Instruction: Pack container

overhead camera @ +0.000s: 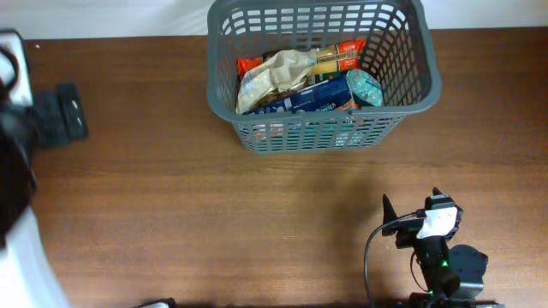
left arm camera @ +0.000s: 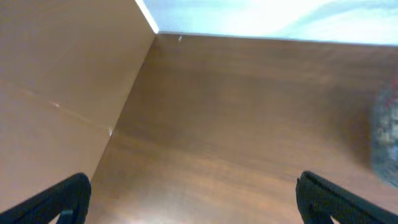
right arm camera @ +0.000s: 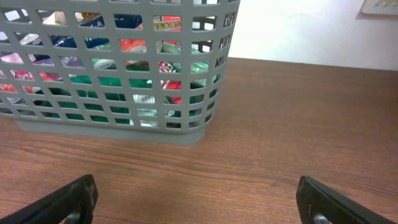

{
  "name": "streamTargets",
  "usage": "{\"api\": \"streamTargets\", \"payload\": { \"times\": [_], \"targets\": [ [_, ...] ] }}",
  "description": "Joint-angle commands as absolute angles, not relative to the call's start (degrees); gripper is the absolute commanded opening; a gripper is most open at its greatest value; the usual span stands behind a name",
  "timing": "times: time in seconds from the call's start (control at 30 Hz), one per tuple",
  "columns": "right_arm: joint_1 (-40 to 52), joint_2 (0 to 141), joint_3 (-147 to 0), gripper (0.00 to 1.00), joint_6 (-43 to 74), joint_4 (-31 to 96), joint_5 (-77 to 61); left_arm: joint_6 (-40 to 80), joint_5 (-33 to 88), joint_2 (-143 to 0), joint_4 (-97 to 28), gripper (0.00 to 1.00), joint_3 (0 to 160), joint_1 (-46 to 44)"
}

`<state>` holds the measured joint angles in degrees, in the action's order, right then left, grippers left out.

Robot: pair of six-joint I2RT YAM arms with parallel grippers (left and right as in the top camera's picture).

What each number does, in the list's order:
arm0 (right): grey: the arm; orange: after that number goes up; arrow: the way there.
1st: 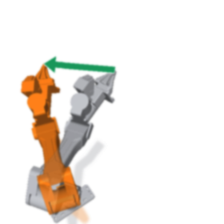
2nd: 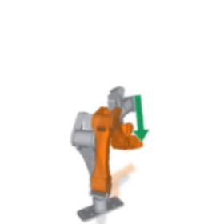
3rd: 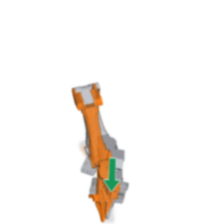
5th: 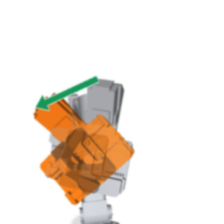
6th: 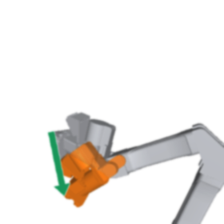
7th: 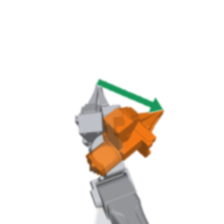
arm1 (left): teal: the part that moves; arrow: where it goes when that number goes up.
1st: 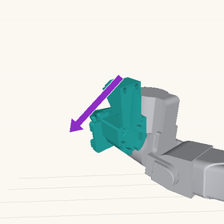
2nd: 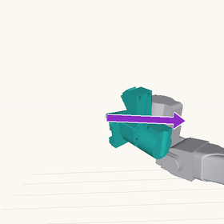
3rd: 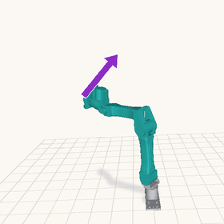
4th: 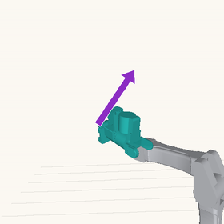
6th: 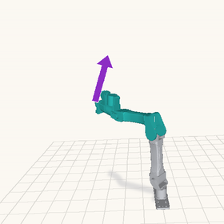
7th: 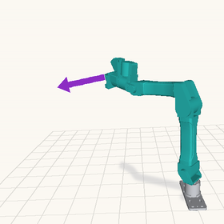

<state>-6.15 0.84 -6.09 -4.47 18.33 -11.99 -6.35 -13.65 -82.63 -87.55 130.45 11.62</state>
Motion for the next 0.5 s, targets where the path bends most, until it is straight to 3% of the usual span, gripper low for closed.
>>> {"api": "streamTargets", "payload": {
  "times": [0.0, 0.27, 0.47],
  "targets": [
    [-5.6, 0.2, -5.6, 0.99, -4.1, 18.1, -11.3, -5.6, -9.8, -69.1, -80.1, 0.99, 115.9, 10.0],
    [-5.6, 0.2, -5.6, 0.99, -4.1, 18.1, -11.3, -5.5, 1.0, -39.1, -40.4, 0.99, 69.7, 4.5],
    [-5.6, 0.2, -5.6, 0.99, -4.1, 18.1, -11.3, -5.5, 1.2, -23.0, -25.9, 0.99, 44.5, 1.8]
  ]
}}
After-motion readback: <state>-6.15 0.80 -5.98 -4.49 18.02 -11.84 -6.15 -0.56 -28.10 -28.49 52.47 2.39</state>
